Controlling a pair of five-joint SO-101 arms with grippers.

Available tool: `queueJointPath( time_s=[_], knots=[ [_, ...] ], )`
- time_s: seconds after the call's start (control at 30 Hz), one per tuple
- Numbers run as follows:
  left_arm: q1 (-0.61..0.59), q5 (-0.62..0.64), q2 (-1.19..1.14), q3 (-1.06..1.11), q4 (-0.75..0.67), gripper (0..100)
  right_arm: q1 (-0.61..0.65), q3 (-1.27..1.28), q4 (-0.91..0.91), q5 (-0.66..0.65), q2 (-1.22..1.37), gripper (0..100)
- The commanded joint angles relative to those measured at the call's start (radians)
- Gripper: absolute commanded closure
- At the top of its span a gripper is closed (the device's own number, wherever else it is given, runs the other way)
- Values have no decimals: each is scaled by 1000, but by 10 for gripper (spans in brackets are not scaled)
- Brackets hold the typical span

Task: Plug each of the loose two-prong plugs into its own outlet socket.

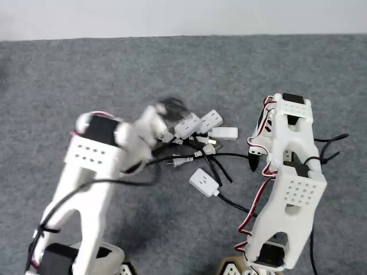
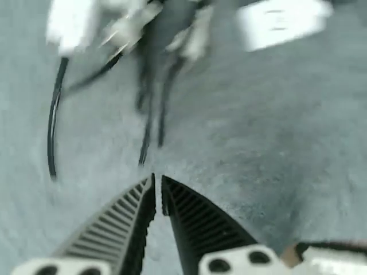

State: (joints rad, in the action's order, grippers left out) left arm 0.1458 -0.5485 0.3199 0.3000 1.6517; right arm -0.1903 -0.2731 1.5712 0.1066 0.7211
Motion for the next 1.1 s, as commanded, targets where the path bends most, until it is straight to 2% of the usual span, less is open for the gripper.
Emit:
queueJointPath(
  time_s=[0.0,0.1,0.2,0.3,0.4,0.43,0.53,0.77,0.9,1.07],
  knots=[
    [-152,121,31,88,-92,986,-27,-40,-61,-14,4,703],
    [-262,169,52,236,-244,986,-27,-40,-59,-18,4,703],
    [-285,195,123,421,-399,986,-25,-40,-59,-18,2,704],
    [-219,206,252,578,-445,986,-24,-43,-54,-20,-10,720],
    [-195,299,423,711,-493,986,-1,-78,8,-20,-58,819],
    [-199,318,486,753,-523,986,12,-95,48,-20,-85,842],
    [-285,327,657,846,-592,986,58,-124,163,-31,-165,824],
    [-321,321,907,1081,-707,986,234,-95,226,-281,-236,757],
    [-319,325,967,1133,-753,986,320,-55,228,-356,-320,758],
    [-321,321,1003,1204,-844,985,460,130,226,-453,-479,754]
  ],
)
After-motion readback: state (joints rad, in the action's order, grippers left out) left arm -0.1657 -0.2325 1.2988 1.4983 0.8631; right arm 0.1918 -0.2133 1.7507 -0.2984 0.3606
